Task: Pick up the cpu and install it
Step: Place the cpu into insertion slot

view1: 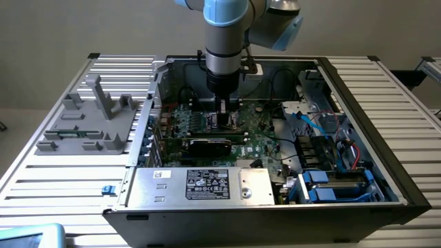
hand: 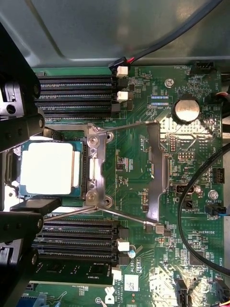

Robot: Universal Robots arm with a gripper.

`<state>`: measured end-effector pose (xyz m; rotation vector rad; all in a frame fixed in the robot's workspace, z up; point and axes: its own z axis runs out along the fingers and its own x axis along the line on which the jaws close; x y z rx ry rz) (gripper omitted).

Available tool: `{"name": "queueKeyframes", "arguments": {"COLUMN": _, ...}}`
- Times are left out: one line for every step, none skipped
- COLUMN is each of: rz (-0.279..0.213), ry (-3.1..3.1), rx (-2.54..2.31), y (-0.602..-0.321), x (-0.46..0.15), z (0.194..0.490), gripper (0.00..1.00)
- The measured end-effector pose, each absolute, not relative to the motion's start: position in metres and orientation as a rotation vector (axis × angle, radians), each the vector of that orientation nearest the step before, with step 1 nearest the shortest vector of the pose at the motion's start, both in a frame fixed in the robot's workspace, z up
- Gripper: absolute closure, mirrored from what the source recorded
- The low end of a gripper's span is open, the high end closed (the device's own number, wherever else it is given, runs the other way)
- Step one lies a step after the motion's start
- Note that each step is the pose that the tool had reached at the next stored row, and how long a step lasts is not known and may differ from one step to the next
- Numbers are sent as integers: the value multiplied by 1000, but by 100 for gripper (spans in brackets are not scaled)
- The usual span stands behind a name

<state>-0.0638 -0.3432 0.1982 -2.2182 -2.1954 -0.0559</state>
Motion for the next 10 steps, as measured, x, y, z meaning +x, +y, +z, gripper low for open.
{"name": "queueKeyframes", "arguments": {"rz": -56, "ry": -2195, "rx": -2218, "y": -343, "x": -64, "z": 198, "gripper": 45}}
{"name": "queueKeyframes", "arguments": {"rz": -56, "ry": -2195, "rx": -2218, "y": -343, "x": -64, "z": 198, "gripper": 45}}
{"name": "queueKeyframes", "arguments": {"rz": -56, "ry": -2195, "rx": -2218, "y": -343, "x": -64, "z": 198, "gripper": 45}}
{"name": "queueKeyframes", "arguments": {"rz": -56, "ry": -2195, "rx": -2218, "y": -343, "x": -64, "z": 198, "gripper": 45}}
{"name": "queueKeyframes", "arguments": {"rz": -56, "ry": -2195, "rx": -2218, "y": -343, "x": -64, "z": 198, "gripper": 45}}
{"name": "queueKeyframes", "arguments": {"rz": -56, "ry": -2196, "rx": -2219, "y": -343, "x": -64, "z": 198, "gripper": 45}}
{"name": "queueKeyframes", "arguments": {"rz": -57, "ry": -2196, "rx": -2219, "y": -343, "x": -64, "z": 198, "gripper": 45}}
{"name": "queueKeyframes", "arguments": {"rz": -57, "ry": -2196, "rx": -2219, "y": -343, "x": -64, "z": 198, "gripper": 45}}
{"name": "queueKeyframes", "arguments": {"rz": -58, "ry": -2197, "rx": -2219, "y": -344, "x": -64, "z": 198, "gripper": 45}}
{"name": "queueKeyframes", "arguments": {"rz": -59, "ry": -2197, "rx": -2220, "y": -344, "x": -64, "z": 198, "gripper": 45}}
